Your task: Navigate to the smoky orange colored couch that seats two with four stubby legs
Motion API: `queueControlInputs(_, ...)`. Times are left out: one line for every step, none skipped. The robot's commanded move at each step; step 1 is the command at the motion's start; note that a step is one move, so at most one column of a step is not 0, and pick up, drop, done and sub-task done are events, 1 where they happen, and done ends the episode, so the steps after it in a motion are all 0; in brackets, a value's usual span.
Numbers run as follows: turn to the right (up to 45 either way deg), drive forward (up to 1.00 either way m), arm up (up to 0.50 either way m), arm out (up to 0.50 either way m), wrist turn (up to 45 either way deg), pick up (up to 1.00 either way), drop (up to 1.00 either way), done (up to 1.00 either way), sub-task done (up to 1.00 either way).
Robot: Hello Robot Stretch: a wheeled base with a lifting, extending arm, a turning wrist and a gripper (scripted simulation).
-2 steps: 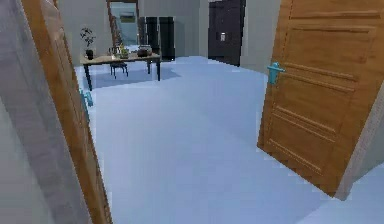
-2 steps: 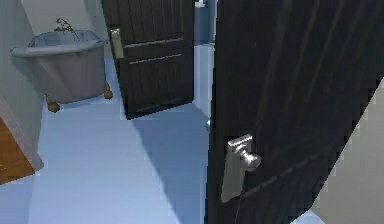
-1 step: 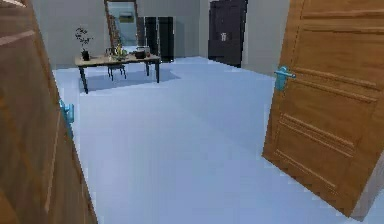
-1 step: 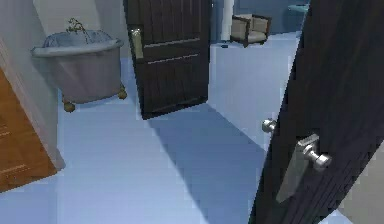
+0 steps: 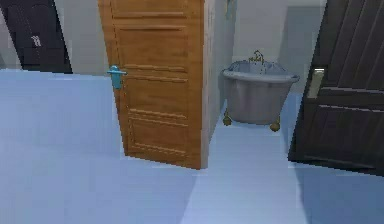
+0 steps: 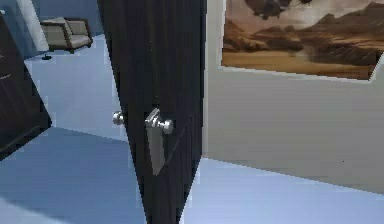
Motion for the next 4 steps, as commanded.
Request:
queueControlInputs(21.0,0.0,0.0,0.0,0.0,0.0,0.0,0.0,0.0)
queueControlInputs(0.0,0.2,0.0,0.0,0.0,0.0,0.0,0.0,0.0)
queueControlInputs(15.0,0.0,0.0,0.0,0.0,0.0,0.0,0.0,0.0)
queueControlInputs(3.0,0.0,0.0,0.0,0.0,0.0,0.0,0.0,0.0)
